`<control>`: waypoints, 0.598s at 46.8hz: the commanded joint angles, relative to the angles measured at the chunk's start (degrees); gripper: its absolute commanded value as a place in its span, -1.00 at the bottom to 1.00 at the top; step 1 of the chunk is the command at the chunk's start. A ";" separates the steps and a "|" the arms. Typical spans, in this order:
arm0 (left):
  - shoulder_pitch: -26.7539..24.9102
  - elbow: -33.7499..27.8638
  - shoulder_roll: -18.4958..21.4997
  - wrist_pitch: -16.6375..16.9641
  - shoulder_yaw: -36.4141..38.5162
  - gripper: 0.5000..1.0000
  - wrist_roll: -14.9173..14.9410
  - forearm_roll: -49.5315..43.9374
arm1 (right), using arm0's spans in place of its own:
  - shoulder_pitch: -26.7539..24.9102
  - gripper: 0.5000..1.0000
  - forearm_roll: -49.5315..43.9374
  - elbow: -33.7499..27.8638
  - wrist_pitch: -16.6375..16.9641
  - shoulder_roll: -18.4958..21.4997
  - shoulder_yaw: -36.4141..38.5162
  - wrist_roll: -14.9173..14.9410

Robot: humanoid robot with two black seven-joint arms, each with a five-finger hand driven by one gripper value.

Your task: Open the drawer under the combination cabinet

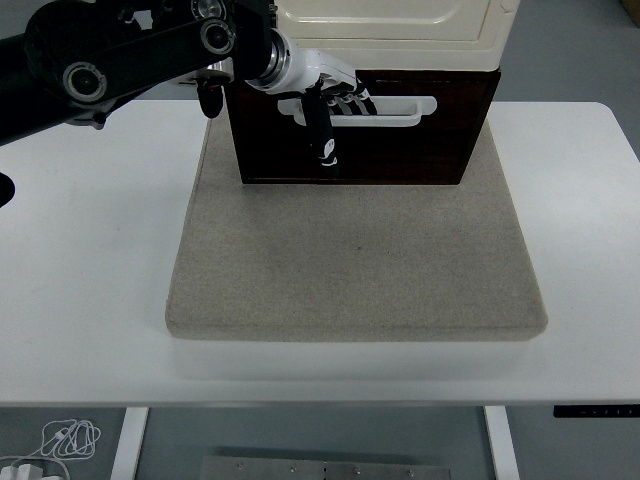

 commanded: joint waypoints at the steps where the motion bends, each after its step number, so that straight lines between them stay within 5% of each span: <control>1: 0.06 0.01 0.00 0.07 0.03 1.00 -0.08 -0.04 | -0.01 0.70 0.01 0.00 0.00 0.00 0.00 0.00; 28: 0.06 -0.07 -1.15 -0.20 0.03 1.00 -0.35 -0.04 | -0.01 0.70 0.01 0.00 0.00 0.00 0.00 0.00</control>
